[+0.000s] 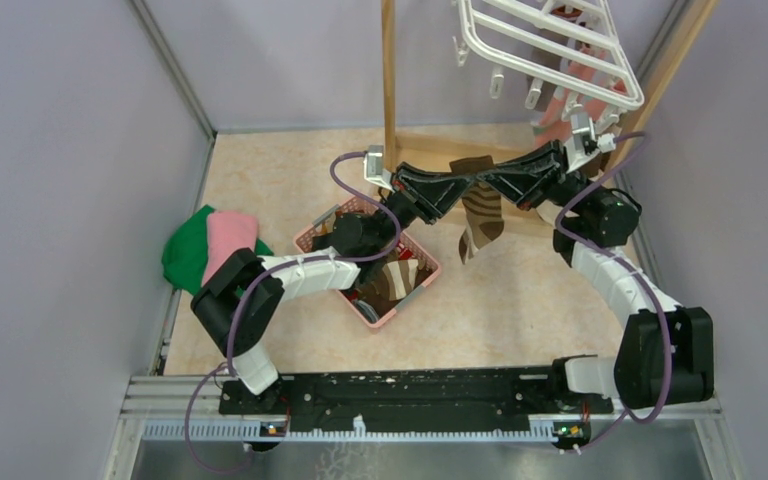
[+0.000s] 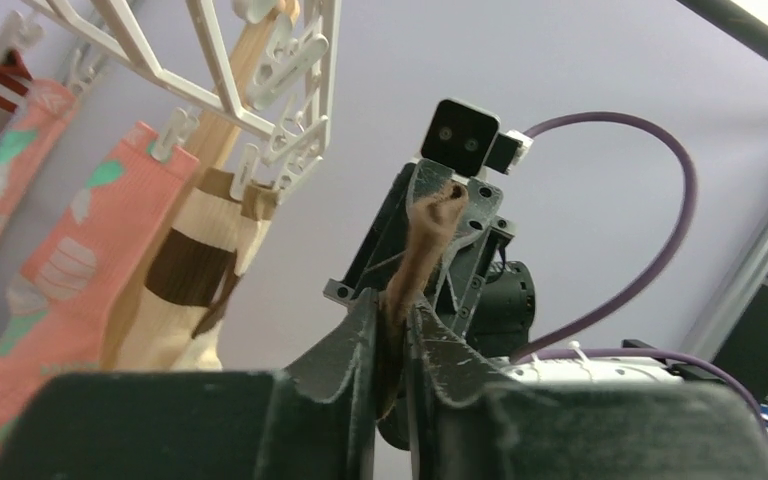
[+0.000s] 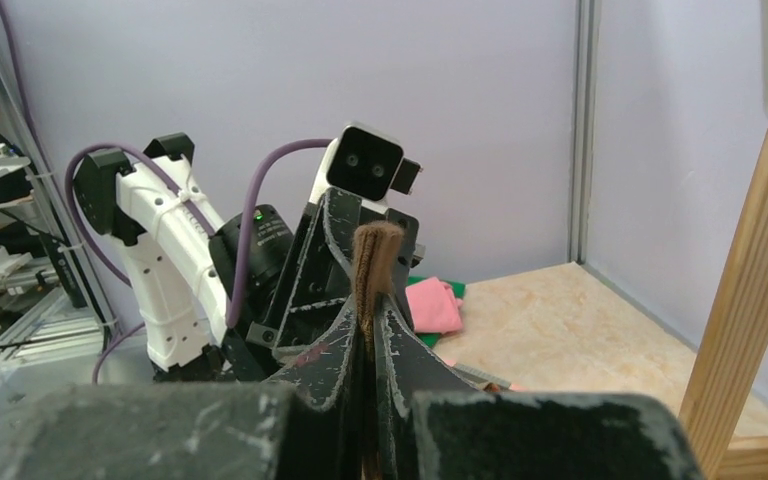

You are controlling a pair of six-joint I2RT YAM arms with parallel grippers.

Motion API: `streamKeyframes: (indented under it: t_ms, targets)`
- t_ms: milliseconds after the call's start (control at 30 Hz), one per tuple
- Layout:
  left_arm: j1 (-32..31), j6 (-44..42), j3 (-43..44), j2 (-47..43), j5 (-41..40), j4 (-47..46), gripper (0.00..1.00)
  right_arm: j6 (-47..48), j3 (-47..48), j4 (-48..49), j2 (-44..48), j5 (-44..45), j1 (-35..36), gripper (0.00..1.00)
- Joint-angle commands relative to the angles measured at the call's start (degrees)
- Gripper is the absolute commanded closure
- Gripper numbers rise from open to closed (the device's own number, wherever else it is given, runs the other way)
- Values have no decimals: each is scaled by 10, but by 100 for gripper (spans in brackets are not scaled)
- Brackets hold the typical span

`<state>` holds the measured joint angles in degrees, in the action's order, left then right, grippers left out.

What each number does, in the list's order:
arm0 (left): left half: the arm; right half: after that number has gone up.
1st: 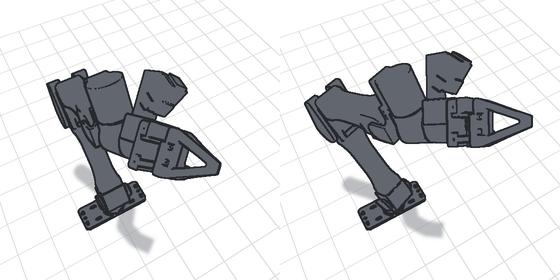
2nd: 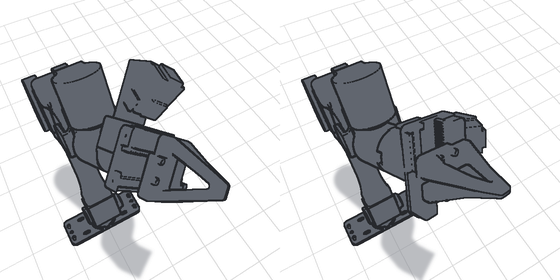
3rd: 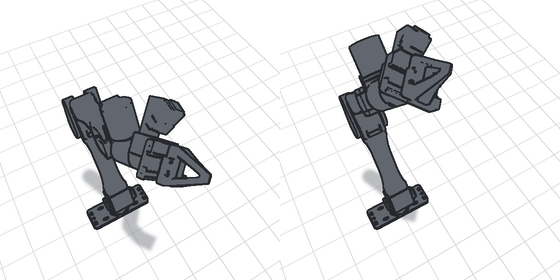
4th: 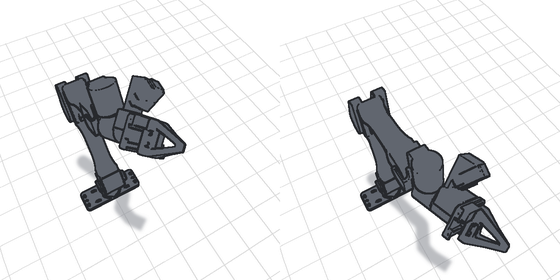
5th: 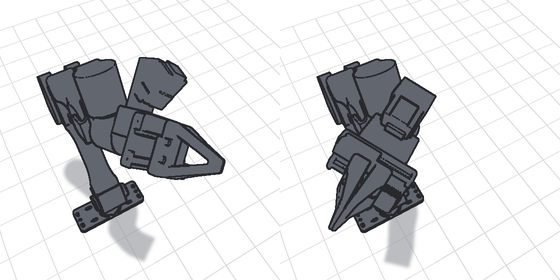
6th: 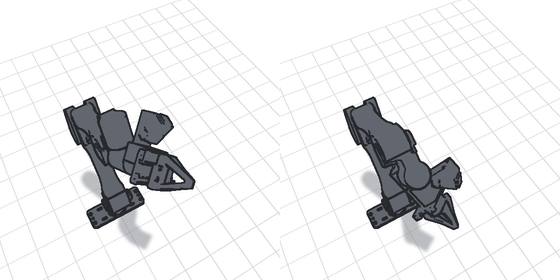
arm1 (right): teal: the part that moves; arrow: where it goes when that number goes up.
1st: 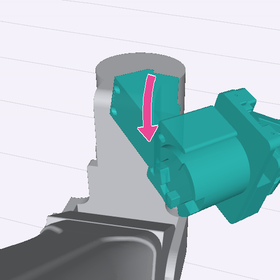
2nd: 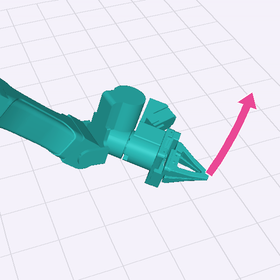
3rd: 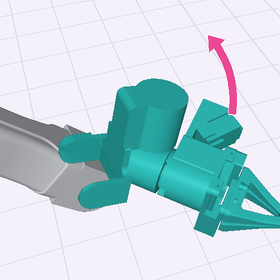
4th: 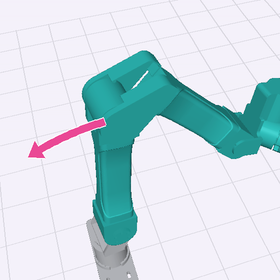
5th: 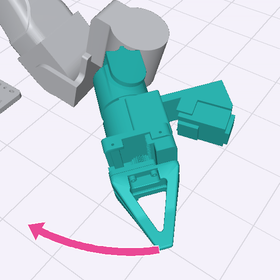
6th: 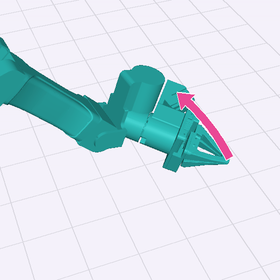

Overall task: Clip the socks to the hanger
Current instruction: Rotate the hanger at the center of the board.

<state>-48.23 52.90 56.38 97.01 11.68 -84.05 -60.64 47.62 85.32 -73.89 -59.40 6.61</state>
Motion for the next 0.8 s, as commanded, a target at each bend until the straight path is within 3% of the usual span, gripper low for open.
streamKeyframes:
  t_ms: [0,167,333,433,533,767]
  targets:
    - [-4,-9,-5,-23,29,-187,71,-36,12,69,25,-25,-32,100]
    - [4,-97,-66,-57,109,-179,35,-45,15,40,51,-127,-100,100]
    - [47,-184,-68,-80,262,-80,4,-14,-11,-8,99,-202,-146,100]
    - [75,-191,1,-55,352,-18,1,5,-26,-59,122,-224,-199,100]
    - [86,-195,66,-18,385,1,1,37,-37,-124,134,-260,-235,100]
    - [77,-153,182,77,344,13,2,87,-60,-215,150,-305,-338,100]
